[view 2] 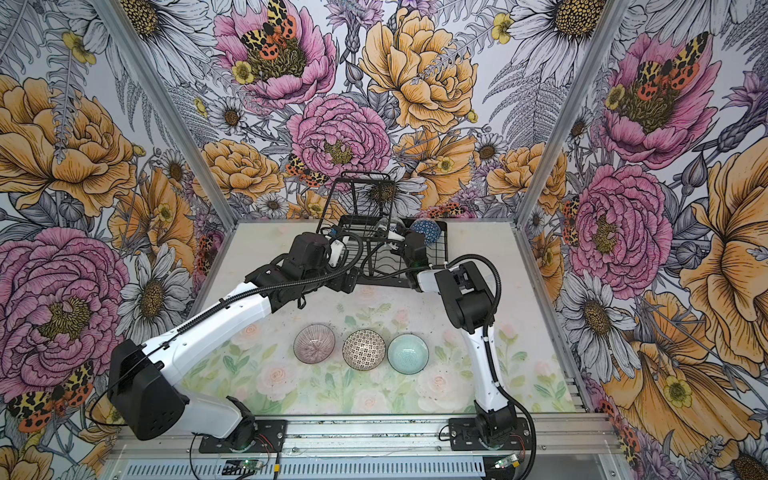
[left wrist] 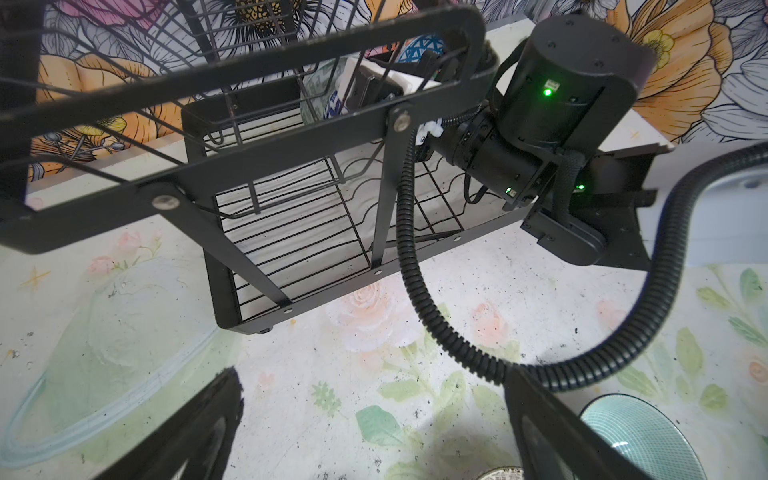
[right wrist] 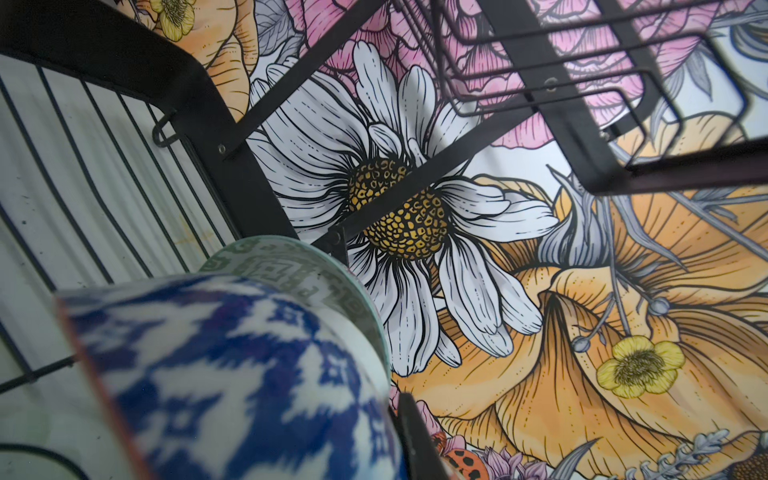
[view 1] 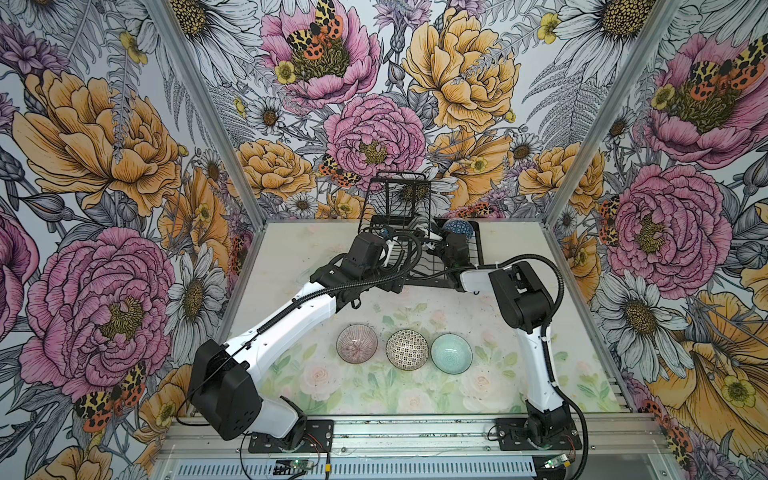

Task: Load the bowls into the dish rack
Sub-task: 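Lower the orange-and-blue bowl into a rack slot beside the pale green bowl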

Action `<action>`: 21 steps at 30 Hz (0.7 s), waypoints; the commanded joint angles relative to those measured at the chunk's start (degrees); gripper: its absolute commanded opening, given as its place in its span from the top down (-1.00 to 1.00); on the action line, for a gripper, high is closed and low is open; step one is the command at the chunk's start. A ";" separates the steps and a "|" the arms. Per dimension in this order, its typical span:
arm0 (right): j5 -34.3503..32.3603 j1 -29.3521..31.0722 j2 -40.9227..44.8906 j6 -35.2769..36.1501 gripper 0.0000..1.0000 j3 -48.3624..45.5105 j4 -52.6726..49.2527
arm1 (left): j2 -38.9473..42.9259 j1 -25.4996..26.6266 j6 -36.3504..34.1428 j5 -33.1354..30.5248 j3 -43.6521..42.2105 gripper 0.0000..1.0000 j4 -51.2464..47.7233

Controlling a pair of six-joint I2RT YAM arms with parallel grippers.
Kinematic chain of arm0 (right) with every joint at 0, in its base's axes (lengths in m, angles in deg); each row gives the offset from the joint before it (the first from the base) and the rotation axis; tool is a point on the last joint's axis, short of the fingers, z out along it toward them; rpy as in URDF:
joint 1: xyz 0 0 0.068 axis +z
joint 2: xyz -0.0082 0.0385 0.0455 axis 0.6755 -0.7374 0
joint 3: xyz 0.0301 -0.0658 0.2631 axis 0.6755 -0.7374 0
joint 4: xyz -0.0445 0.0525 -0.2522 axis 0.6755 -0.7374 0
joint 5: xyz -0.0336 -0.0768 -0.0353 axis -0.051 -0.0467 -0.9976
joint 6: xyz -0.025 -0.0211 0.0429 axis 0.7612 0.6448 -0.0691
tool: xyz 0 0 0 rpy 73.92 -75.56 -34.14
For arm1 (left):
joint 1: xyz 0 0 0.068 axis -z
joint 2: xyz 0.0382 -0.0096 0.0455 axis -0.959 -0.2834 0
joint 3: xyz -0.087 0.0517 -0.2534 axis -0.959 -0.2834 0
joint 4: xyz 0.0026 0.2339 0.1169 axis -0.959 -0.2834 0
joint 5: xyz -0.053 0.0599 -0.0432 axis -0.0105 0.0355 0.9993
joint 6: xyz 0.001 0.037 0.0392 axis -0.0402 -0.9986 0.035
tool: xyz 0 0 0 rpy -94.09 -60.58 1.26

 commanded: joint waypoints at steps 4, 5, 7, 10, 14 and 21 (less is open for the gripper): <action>0.04 0.86 -1.35 -1.19 1.00 3.00 0.85 | 0.68 -0.59 -0.43 0.91 -0.40 -0.97 0.17; -0.01 0.87 -1.44 -1.18 1.00 3.11 0.60 | 0.70 -0.59 -0.48 0.87 -0.53 -0.98 0.18; -0.25 0.79 -1.73 -0.73 1.00 3.38 -0.03 | 0.77 -0.54 -0.50 0.87 -0.60 -0.98 0.28; -0.26 0.78 -2.01 0.11 1.00 3.48 -0.75 | 0.96 -0.59 -0.48 0.78 -0.79 -0.98 0.26; -0.12 0.78 -1.93 0.64 1.00 3.46 -1.67 | 1.09 -0.75 -0.44 0.84 -1.02 -0.98 0.34; 0.25 0.78 -1.67 1.40 1.00 3.04 -3.31 | 0.88 -0.85 -0.43 0.89 -1.04 -0.97 0.55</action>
